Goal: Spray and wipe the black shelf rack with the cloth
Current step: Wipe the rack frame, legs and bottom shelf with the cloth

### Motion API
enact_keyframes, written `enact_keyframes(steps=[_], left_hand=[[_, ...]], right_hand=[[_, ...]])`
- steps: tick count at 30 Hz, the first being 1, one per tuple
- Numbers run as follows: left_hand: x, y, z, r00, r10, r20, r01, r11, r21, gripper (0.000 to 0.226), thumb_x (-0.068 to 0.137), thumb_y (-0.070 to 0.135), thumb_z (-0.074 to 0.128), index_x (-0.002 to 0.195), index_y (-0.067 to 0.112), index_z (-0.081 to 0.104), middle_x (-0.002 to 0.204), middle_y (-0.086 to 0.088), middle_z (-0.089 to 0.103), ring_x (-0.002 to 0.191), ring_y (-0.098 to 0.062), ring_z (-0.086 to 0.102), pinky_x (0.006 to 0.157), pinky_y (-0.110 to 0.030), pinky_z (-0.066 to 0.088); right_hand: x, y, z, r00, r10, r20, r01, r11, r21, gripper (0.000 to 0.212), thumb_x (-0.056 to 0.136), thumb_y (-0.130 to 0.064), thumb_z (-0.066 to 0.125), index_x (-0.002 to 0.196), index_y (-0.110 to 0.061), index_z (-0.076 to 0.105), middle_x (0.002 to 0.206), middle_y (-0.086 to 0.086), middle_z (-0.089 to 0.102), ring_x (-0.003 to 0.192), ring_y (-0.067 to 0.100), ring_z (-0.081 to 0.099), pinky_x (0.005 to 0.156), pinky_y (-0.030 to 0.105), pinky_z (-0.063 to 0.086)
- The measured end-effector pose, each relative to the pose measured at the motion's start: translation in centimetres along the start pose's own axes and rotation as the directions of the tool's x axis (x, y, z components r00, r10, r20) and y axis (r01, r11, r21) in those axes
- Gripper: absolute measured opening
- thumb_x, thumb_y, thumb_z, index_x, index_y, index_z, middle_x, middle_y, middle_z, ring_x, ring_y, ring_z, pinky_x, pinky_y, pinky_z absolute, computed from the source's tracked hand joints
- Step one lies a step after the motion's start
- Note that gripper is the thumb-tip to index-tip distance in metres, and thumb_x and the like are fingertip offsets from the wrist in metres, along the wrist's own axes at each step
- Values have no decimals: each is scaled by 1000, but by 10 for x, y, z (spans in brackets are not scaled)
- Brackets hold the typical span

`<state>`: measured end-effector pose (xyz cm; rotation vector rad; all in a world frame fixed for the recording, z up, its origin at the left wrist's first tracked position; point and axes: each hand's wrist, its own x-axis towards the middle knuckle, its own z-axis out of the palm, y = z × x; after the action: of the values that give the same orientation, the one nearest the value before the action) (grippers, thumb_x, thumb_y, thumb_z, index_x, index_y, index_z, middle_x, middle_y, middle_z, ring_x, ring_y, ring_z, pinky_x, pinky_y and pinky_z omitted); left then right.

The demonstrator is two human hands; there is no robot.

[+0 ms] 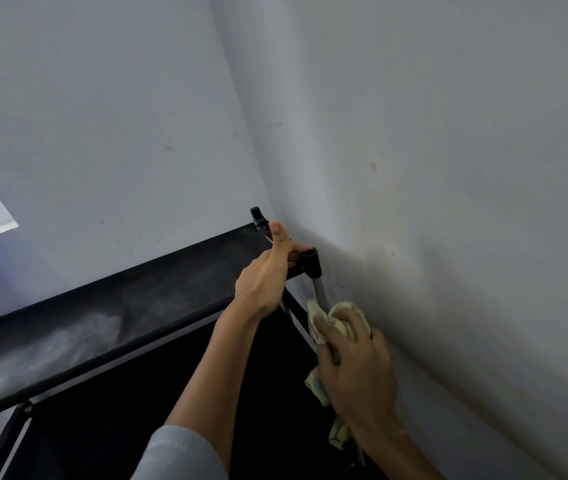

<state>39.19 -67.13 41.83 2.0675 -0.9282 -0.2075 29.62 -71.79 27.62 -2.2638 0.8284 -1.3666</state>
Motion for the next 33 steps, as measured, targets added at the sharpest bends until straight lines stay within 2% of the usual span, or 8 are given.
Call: enact_keyframes(steps=[3,6,10,14,22,28,31,33], left_hand=[[5,-1,2,1000,4,8,-5,994,105,70,79,80,7,102,47,65,110,15,66,110,-12,57,94,-34,37],[10,-4,4,998,43,-44,-32,976,213,34,90,62,39,96,41,65,94,21,68,96,-7,63,81,-28,44],[12,-7,4,998,47,-41,-37,975,217,34,89,62,42,91,37,65,93,14,69,92,-9,64,78,-27,43],[12,-7,3,998,41,-47,-29,974,226,34,89,62,43,93,37,65,96,14,68,95,-12,63,80,-30,42],[13,-7,4,997,38,-63,-23,975,221,33,88,62,45,87,36,65,90,18,69,91,-8,63,75,-26,41],[11,-5,5,996,36,-79,-16,971,238,32,88,62,44,87,37,64,93,15,68,92,-11,63,74,-28,38],[8,-2,5,996,44,-83,-22,970,241,32,89,61,43,88,37,64,96,10,69,90,-14,62,69,-26,37],[8,-2,6,995,49,-88,-26,970,240,32,89,61,42,89,36,64,95,11,68,89,-13,61,68,-26,36]], right_hand=[[23,-14,-6,958,-130,-254,160,982,99,39,83,-25,55,119,-29,69,119,1,60,88,27,53,71,32,47],[44,-13,4,949,-140,-281,174,980,97,39,87,-28,55,125,-27,64,123,-1,59,89,26,54,69,33,49],[21,14,25,988,-61,-139,70,996,57,42,83,-31,51,115,-14,70,115,11,67,91,29,60,66,38,55],[-8,38,20,988,64,139,-75,994,80,45,84,-43,44,113,-21,72,120,6,66,93,35,66,69,39,56],[43,-19,6,982,68,-177,-33,981,192,46,93,-41,45,129,-18,61,129,6,59,102,28,59,81,33,50],[-2,10,28,992,102,72,-100,995,-32,45,92,-39,39,119,-17,68,115,7,64,88,29,63,67,32,52],[-27,39,16,893,266,362,-271,962,-39,38,100,-37,39,123,-18,63,123,1,54,100,24,57,77,31,46],[-30,43,3,860,352,369,-394,918,44,34,100,-36,44,125,-20,61,126,-2,51,100,20,56,75,29,44]])
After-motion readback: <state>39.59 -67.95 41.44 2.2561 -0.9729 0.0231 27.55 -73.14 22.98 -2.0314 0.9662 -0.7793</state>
